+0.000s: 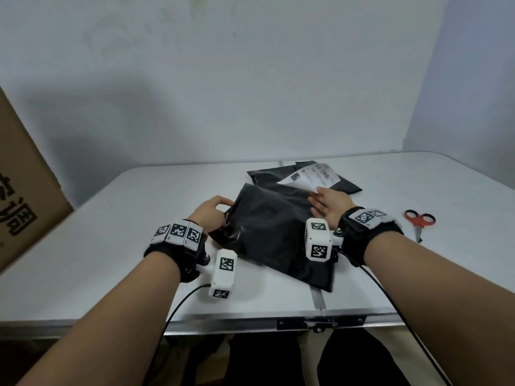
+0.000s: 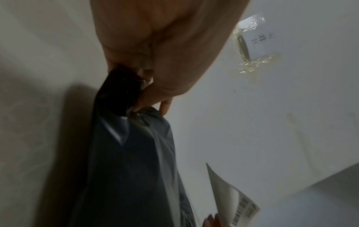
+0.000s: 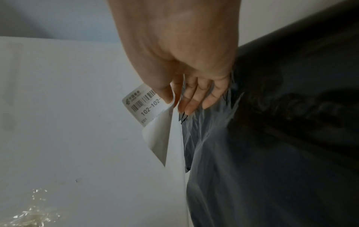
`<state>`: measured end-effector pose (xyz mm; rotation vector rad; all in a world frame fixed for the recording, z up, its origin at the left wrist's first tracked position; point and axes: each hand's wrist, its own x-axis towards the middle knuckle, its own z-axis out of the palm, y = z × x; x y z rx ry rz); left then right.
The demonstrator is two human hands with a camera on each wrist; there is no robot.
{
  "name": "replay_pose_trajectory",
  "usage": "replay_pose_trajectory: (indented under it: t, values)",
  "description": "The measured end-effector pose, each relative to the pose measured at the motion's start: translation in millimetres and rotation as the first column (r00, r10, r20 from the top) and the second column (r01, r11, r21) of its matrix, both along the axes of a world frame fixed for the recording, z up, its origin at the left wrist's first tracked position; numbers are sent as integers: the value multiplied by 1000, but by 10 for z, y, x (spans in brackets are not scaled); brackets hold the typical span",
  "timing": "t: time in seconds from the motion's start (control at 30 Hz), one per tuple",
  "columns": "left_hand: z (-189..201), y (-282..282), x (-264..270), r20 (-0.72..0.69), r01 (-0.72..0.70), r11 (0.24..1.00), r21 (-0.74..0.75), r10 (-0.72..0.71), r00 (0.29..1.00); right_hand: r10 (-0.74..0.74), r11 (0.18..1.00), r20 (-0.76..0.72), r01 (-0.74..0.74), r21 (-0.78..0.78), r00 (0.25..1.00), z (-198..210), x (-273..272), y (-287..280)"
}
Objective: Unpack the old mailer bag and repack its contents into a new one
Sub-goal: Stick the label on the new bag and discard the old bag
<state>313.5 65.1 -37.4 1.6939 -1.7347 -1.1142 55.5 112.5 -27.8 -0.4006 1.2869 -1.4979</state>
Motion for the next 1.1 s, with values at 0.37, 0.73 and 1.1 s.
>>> replay_pose_trajectory:
  t: [0.37,0.73,1.1]
  values:
    - [178,88,-142,27,-49,968,-245,58,998,109,994,-194,-109,10,975,-27,125,-58]
    - [273,47,-576,-158,140,957,-253,-183,970,376,923,-472,-370,108,798,127,28,26]
    - [234,111,-522,-233,72,979,-191,-117,965,451,870,-510,-489,68,732,146,150,113]
